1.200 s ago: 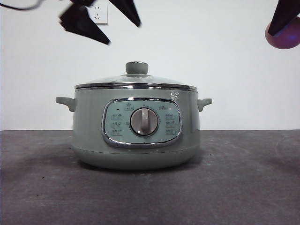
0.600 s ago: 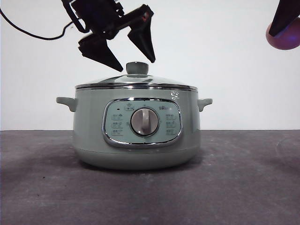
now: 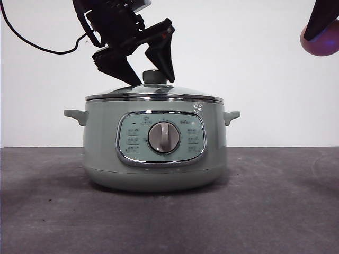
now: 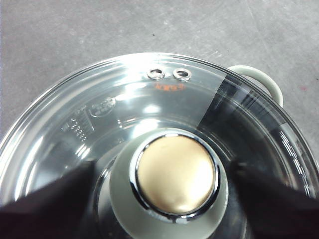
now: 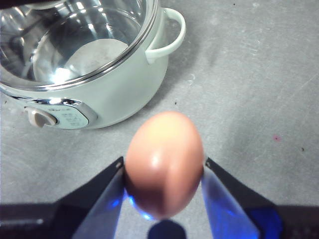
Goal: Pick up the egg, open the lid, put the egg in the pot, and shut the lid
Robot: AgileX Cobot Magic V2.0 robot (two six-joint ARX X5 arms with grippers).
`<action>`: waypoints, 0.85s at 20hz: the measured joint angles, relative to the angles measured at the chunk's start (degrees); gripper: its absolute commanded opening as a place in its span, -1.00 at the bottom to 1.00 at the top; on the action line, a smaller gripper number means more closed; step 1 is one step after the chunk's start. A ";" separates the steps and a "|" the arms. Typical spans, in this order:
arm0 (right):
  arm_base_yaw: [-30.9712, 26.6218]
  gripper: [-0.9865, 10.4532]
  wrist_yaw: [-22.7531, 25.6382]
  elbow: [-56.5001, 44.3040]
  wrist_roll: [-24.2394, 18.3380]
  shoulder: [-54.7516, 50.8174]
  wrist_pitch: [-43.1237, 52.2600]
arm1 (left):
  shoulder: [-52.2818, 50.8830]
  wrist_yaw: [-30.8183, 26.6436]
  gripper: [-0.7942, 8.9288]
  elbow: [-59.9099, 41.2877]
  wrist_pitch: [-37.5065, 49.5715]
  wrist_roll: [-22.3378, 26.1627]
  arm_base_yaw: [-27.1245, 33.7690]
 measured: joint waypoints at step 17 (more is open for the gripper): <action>0.00 -0.86 0.00 0.00 0.00 0.00 0.68 | -3.65 -0.07 -0.85 0.17 -2.56 -1.51 -0.20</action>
